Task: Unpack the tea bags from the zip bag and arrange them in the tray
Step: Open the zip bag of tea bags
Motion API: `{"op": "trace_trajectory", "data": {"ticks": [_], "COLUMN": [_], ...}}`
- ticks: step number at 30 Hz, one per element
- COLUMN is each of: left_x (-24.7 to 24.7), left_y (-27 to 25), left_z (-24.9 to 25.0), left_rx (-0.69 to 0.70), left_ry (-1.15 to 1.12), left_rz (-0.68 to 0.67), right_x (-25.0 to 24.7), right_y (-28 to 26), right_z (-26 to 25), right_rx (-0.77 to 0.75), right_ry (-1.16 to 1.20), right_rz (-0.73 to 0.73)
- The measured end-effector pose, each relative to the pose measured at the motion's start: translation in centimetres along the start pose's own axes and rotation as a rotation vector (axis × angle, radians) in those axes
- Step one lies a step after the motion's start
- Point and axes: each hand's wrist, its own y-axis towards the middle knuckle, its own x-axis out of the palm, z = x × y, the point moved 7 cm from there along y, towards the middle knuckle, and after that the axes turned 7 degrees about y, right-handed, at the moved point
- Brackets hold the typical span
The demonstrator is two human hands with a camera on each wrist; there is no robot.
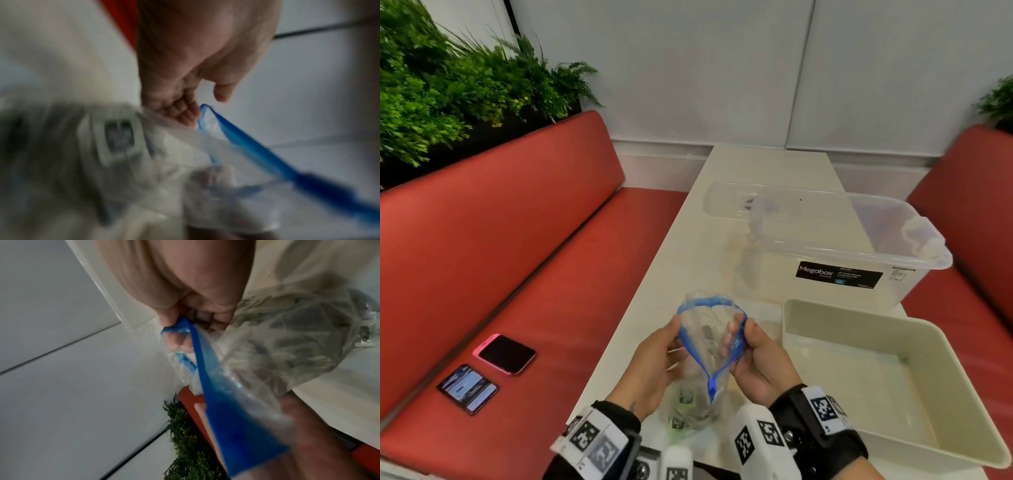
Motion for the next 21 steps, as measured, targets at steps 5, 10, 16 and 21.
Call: {"op": "trace_trajectory", "data": {"ticks": [5, 10, 16, 21], "left_x": [0.3, 1.0, 2.1, 2.3], "left_y": [-2.8, -3.1, -2.7, -2.1], "left_z": [0.2, 0.8, -0.3, -1.1], "left_rx": [-0.012, 0.067, 0.061, 0.046], "left_ry": [0.618, 0.228, -0.353, -0.763], "left_rz": [-0.074, -0.078, -0.108, -0.009], "right_x": [0.7, 0.0, -1.5, -1.2], "right_y": [-0.4, -1.1, -1.4, -1.9], "right_z": [0.1, -0.1, -0.2, -0.1], "right_rx": [-0.009, -0.045, -0.069, -0.052], "right_ry": [-0.194, -0.534, -0.756, -0.444], "right_rz": [-0.092, 0.012, 0.184, 0.170]}}
